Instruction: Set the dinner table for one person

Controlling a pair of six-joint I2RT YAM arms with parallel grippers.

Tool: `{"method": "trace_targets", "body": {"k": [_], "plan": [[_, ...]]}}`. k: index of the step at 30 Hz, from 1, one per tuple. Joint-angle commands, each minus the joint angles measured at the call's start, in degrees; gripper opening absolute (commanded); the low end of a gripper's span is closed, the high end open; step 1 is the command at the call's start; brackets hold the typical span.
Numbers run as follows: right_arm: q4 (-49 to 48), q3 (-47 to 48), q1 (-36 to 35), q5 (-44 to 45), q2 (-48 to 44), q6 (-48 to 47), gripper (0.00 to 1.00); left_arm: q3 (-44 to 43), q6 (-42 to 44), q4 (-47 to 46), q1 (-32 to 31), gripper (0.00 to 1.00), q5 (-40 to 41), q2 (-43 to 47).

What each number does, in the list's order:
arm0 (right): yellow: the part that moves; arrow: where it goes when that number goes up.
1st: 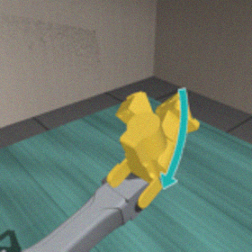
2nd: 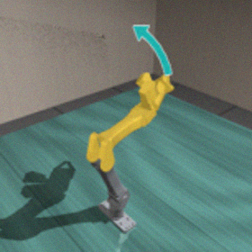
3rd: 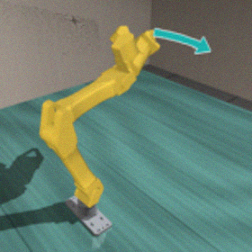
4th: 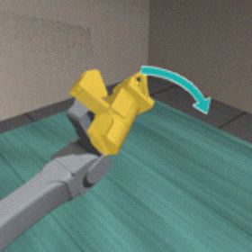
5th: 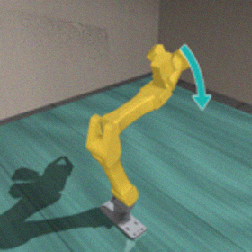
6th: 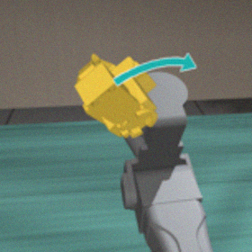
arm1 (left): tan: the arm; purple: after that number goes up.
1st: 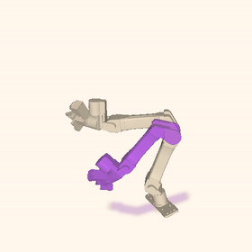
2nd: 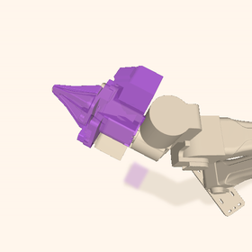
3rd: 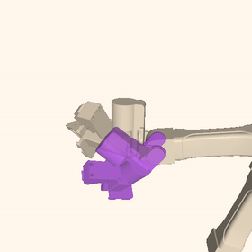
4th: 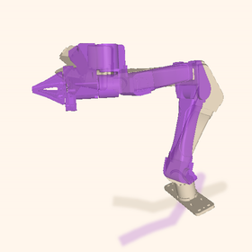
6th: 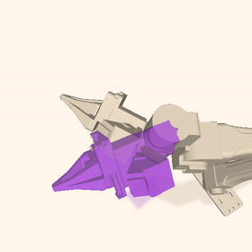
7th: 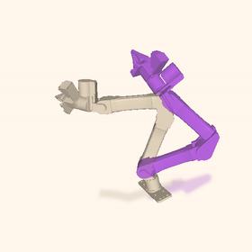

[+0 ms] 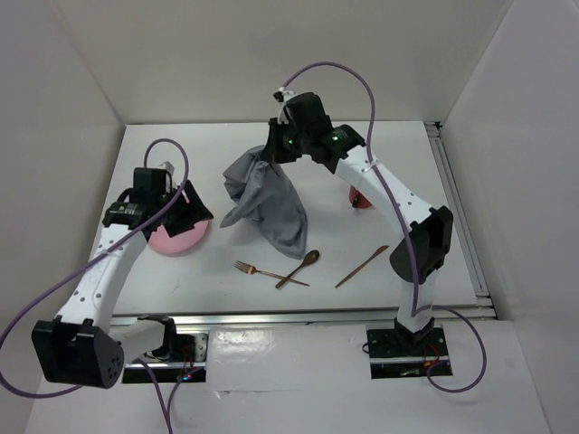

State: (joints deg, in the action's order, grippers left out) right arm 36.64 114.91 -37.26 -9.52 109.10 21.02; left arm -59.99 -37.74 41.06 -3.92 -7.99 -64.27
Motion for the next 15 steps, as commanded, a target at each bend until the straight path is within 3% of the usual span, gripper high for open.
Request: {"method": "trace_targets", "body": {"k": [1, 4, 7, 11, 15], "plan": [[-3.2, -5.0, 0.9, -5.9, -1.9, 1.6, 0.00, 5.3, -0.3, -6.6, 0.3, 0.78, -12.5, -3.8], [-3.8, -6.5, 1.6, -7.2, -2.4, 2.2, 0.00, 10.8, -4.4, -12.8, 0.3, 0.79, -22.2, -8.8], [-4.3, -7.7, 2.7, -7.7, -2.9, 2.7, 0.00, 17.2, -9.4, -20.1, 0.3, 0.84, -25.7, -8.3], [-4.9, -8.9, 3.2, -8.4, -2.9, 3.2, 0.00, 20.8, -18.1, -23.3, 0.3, 0.97, -21.6, -5.3], [-4.9, -9.4, 3.2, -9.1, -3.5, 3.2, 0.00, 22.0, -26.6, -24.8, 3.2, 0.95, -20.8, -5.3]]}}
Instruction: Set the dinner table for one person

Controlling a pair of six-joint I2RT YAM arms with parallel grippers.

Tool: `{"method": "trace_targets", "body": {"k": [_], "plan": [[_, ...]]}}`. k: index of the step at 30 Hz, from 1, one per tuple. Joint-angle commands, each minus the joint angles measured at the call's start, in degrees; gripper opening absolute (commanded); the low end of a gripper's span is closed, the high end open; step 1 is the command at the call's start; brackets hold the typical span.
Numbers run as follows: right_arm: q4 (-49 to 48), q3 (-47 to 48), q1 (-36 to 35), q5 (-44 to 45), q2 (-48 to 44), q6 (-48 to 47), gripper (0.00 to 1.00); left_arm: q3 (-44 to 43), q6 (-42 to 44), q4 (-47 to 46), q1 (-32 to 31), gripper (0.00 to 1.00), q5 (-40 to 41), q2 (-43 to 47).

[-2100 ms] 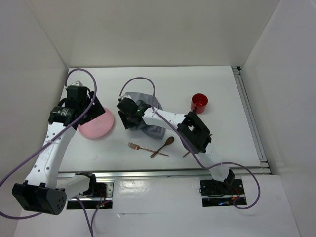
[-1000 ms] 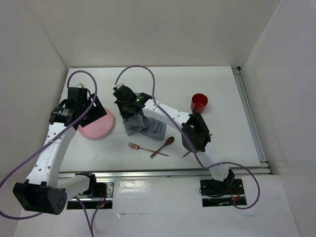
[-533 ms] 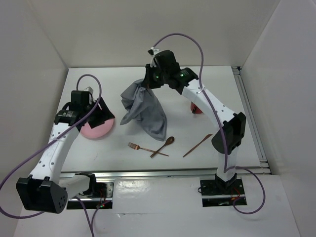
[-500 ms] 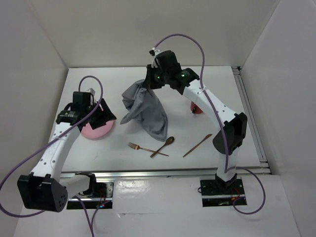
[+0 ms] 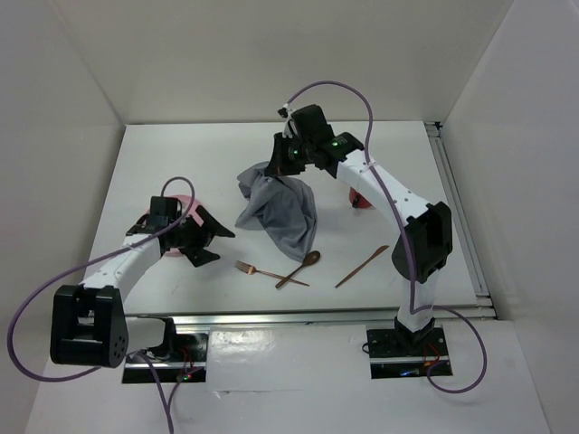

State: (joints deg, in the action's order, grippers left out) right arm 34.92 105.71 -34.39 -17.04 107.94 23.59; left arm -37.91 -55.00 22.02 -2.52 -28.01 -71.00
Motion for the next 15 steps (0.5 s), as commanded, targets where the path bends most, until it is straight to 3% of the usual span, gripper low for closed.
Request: {"method": "trace_targets", "body": {"k": [1, 6, 15], "plan": [[-3.2, -0.8, 0.4, -1.6, -2.3, 0.7, 0.00, -0.1, -11.2, -5.8, 2.5, 0.95, -0.8, 0.7], [-3.7, -1.4, 0.9, -1.6, -2.9, 0.7, 0.00, -0.1, -24.3, -11.1, 3.8, 0.95, -3.8, -5.4], [-3.7, -1.4, 0.9, -2.1, -3.4, 1.2, 0.00, -3.6, -36.0, -20.1, 1.7, 0.95, -6.9, -19.7]]}}
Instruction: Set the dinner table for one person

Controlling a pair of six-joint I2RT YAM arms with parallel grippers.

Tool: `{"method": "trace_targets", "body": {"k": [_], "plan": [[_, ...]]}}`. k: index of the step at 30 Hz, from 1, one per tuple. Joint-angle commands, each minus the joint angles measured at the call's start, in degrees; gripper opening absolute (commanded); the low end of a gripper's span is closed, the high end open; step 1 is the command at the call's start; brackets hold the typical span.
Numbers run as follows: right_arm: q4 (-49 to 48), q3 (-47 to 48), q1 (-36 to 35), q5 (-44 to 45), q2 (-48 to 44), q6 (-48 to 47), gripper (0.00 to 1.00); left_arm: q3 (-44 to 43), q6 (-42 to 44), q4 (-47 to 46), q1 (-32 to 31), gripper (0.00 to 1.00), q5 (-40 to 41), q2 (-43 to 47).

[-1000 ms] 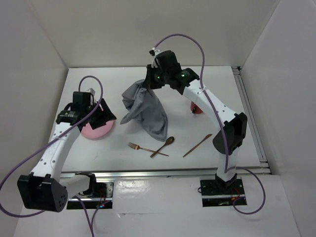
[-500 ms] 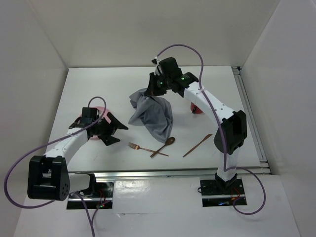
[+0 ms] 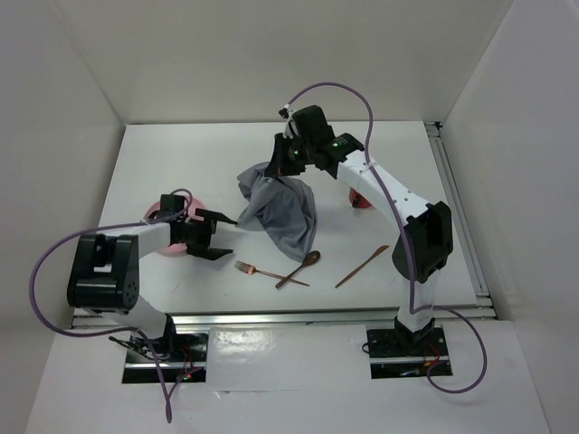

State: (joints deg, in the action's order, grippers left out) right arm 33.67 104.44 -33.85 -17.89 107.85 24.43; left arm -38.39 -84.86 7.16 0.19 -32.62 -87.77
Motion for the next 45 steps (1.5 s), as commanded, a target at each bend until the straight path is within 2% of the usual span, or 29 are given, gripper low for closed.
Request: {"method": "trace_targets", "body": {"k": [1, 13, 16, 17, 18, 20, 23, 26, 30, 31, 33, 34, 37, 38, 39, 40, 41, 42, 43, 44, 45], "plan": [[-2.5, -0.1, 0.4, -1.3, -3.4, 0.4, 0.00, -4.7, -6.8, -5.2, -1.5, 0.95, -2.3, -3.9], [-2.5, -0.6, -0.2, -1.3, -2.3, 0.9, 0.00, -9.1, -15.9, -12.3, -6.1, 0.93, -0.6, -13.7], [-2.5, -0.1, -0.2, -1.8, -1.6, 0.9, 0.00, -10.4, -17.1, -12.3, -6.8, 0.76, -0.6, -15.6], [-2.5, -0.1, -0.2, -1.8, -1.6, 0.9, 0.00, -10.9, -17.7, -12.3, -7.4, 0.67, -0.6, -15.6], [-1.9, -0.1, -0.2, -1.8, -1.6, 0.9, 0.00, -11.5, -17.7, -12.3, -7.4, 0.58, -0.1, -15.6], [-1.9, -0.1, -0.2, -1.3, -2.1, 0.9, 0.00, -12.6, -16.1, -10.5, -7.4, 0.28, 0.6, -15.6], [-0.6, 0.9, -0.2, -0.1, -2.6, 0.2, 0.00, -14.6, -14.1, -6.4, -6.2, 0.00, 2.0, -12.9], [0.0, 1.5, 1.1, -0.1, -3.4, 0.2, 0.00, -19.5, -9.7, 0.5, -4.8, 0.00, 5.4, -8.7], [-0.5, 4.4, 6.1, -2.7, -3.9, 0.2, 0.00, -33.2, -1.8, 12.6, -3.3, 0.00, 10.5, -6.5], [-0.5, 7.8, 7.2, -4.0, -2.5, 0.2, 0.00, -40.8, -0.1, 14.4, -2.6, 0.00, 11.1, -7.0], [-0.5, 11.9, 9.6, -8.4, -1.0, 0.2, 0.00, -50.0, 5.2, 20.1, -1.2, 0.00, 11.1, -11.1], [-0.5, 17.7, 12.0, -10.0, 0.1, 0.2, 0.00, -61.3, 7.2, 22.1, -0.4, 0.00, 11.1, -13.2], [-0.5, 25.8, 15.9, -17.0, 3.9, 1.3, 0.00, -81.2, 13.6, 32.1, 0.3, 0.00, 10.6, -22.7], [-2.2, 28.0, 16.6, -18.3, 3.9, 1.3, 0.00, -93.3, 14.8, 34.2, 0.3, 0.00, 10.6, -24.5], [-3.0, 28.0, 16.6, -18.8, 3.0, 1.3, 0.00, -97.8, 16.9, 35.5, 0.3, 0.00, 10.0, -25.9], [-4.0, 26.4, 17.2, -18.8, 1.8, 1.3, 0.00, -100.3, 17.6, 36.1, 1.0, 0.00, 9.3, -25.9], [-5.3, 20.5, 17.2, -18.8, 0.1, 1.3, 0.00, -98.6, 17.6, 34.0, 1.0, 0.00, 8.4, -24.3], [-8.2, 16.2, 17.2, -18.8, -4.1, 1.3, 0.00, -95.3, 18.1, 31.8, 1.5, 0.00, 6.3, -22.4], [-9.9, 11.3, 17.2, -18.8, -6.6, 1.3, 0.06, -91.1, 18.7, 29.3, 1.5, 0.00, 5.5, -20.2], [-11.6, 0.4, 17.2, -18.2, -9.0, 1.3, 0.19, -82.1, 18.7, 27.1, 1.5, 0.00, 4.8, -18.0], [-14.3, -5.2, 17.2, -17.3, -14.4, 1.8, 0.30, -78.0, 19.8, 24.1, 1.5, 0.00, 3.7, -14.1]]}}
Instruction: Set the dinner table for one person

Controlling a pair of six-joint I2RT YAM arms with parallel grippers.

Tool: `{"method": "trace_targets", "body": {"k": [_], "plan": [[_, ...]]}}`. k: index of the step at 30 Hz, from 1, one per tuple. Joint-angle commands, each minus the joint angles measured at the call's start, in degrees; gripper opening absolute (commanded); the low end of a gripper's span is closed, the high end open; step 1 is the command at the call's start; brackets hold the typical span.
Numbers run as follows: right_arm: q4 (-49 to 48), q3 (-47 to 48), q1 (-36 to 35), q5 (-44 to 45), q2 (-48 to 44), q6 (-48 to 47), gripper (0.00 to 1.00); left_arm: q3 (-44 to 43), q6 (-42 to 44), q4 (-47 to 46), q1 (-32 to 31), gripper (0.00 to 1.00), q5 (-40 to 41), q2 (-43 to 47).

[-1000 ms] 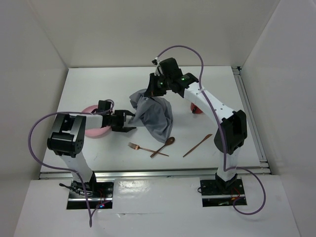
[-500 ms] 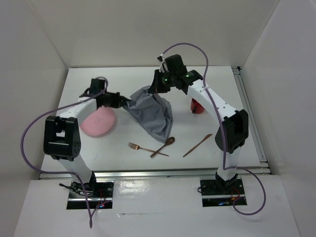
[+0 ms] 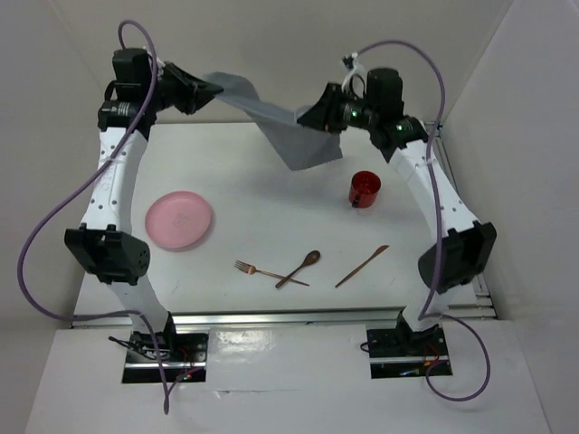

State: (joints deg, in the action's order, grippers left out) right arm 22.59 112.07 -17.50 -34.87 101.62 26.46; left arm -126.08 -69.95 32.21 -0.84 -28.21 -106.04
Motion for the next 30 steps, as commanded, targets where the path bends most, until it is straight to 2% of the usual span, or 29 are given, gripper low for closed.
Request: {"method": "trace_targets", "body": {"k": [1, 2, 3, 5, 6, 9, 10, 14, 17, 19, 21, 22, 24, 25, 27, 30], "plan": [[-4.4, -18.2, 0.0, 0.8, -10.9, -0.2, 0.45, 13.5, 7.2, -1.0, 2.5, 0.00, -0.7, 5.9], [-5.4, -23.7, -0.5, 3.2, -13.4, -0.2, 0.59, 17.3, 8.7, -1.7, 2.5, 0.00, -0.7, 7.6], [-5.9, -33.8, -1.2, 4.7, -18.3, 0.6, 0.74, 26.4, 10.2, -2.3, 2.5, 0.00, -0.7, 9.5], [-5.3, -42.2, -2.0, 9.4, -22.5, 1.7, 0.83, 36.6, 12.8, -5.8, 2.5, 0.00, 0.2, 15.6], [-4.7, -48.8, -2.6, 10.9, -25.9, 2.5, 0.84, 46.3, 13.4, -7.4, 2.5, 0.00, 0.8, 17.2], [-1.7, -55.6, -3.2, 14.1, -29.9, 3.6, 0.80, 58.8, 16.3, -9.7, 3.0, 0.00, 1.3, 19.7], [-0.2, -56.3, -3.9, 15.3, -32.0, 4.7, 0.70, 60.5, 18.0, -9.7, 3.0, 0.00, 2.0, 19.7], [2.5, -56.3, -5.1, 20.5, -32.5, 7.8, 0.49, 63.8, 20.7, -7.6, 3.7, 0.00, 5.1, 19.0], [3.8, -54.4, -5.1, 25.1, -28.2, 10.4, 0.38, 63.0, 21.3, -5.9, 4.3, 0.00, 7.3, 19.6], [2.6, -52.1, -6.6, 26.3, -24.0, 9.8, 0.38, 60.2, 21.8, -3.7, 4.9, 0.00, 7.8, 19.6], [1.8, -48.4, -8.5, 29.0, -19.6, 6.6, 0.42, 58.0, 23.4, -1.8, 5.4, 0.00, 8.5, 19.0], [3.5, -41.5, -11.1, 30.9, -16.6, 5.8, 0.44, 56.0, 23.4, -1.0, 5.4, 0.00, 9.1, 19.0], [9.4, -34.1, -14.1, 36.6, -6.7, 4.4, 0.48, 55.2, 23.9, 0.3, 5.4, 0.00, 9.1, 18.5], [10.6, -28.1, -16.8, 38.2, -3.8, 4.4, 0.50, 54.5, 24.4, 0.8, 5.4, 0.00, 9.1, 18.5], [12.6, -23.1, -18.9, 40.4, 3.9, 5.3, 0.57, 55.2, 24.4, 0.8, 5.4, 0.00, 9.7, 19.3], [16.1, -11.8, -21.8, 44.4, 14.2, 7.0, 0.58, 56.6, 24.4, 0.8, 5.9, 0.00, 9.7, 19.9]]}}
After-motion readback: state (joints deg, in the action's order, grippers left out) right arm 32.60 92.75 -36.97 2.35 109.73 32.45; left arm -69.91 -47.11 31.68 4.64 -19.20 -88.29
